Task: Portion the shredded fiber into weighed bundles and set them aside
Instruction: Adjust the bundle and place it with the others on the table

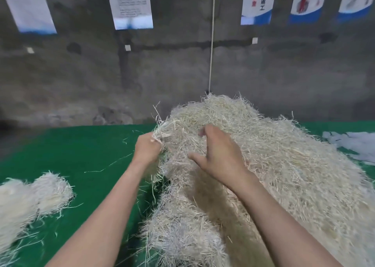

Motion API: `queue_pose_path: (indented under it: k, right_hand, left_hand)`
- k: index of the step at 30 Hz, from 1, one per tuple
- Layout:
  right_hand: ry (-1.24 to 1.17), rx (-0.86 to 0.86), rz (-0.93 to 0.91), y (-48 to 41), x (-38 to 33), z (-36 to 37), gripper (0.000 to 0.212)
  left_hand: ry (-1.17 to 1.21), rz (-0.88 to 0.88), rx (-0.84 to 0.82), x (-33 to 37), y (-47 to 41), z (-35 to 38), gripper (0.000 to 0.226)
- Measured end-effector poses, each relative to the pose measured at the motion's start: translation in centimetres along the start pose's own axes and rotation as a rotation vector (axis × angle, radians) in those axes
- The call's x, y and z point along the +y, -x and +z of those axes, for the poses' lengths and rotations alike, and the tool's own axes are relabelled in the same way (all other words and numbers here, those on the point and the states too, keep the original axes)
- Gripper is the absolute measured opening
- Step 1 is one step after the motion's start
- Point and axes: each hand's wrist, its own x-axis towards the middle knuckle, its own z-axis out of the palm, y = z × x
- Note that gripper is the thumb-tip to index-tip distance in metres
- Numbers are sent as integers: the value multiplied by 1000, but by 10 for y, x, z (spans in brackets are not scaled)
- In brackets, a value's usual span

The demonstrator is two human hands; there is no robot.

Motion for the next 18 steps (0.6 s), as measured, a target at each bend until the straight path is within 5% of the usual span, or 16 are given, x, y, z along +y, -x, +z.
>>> queue_pose_path:
  k: [1,3,4,6,8,13,16,18]
  right_hand:
    - [-159,44,11,-5,-10,1,82]
    - [-609,-180,143,-10,-27,14,106]
    - [-812,-300,216,-9,-34,27,99]
    - [-1034,-396,218,0,-46,54,48]
    - [-1025,-348,158,8,-52,80,19]
    - [-715,-531,110,36,-41,112,13]
    - [-362,-646,145,62,-24,132,28]
    - [-241,-677,161,72,-17,142,15]
  left_hand:
    - [41,-2,-29,2,6,0,24]
    - [142,-28,-104,6,17,0,26]
    - [212,-50,-134,5,20,0,27]
    - [414,-112,-160,3,23,-5,25]
    - [650,-199,-194,-1,22,-17,21]
    - [1087,-281,-131,-9,18,-51,22]
    - [1127,-229,33,-5,16,-67,20]
    - [1045,-203,82,-6,22,-68,20]
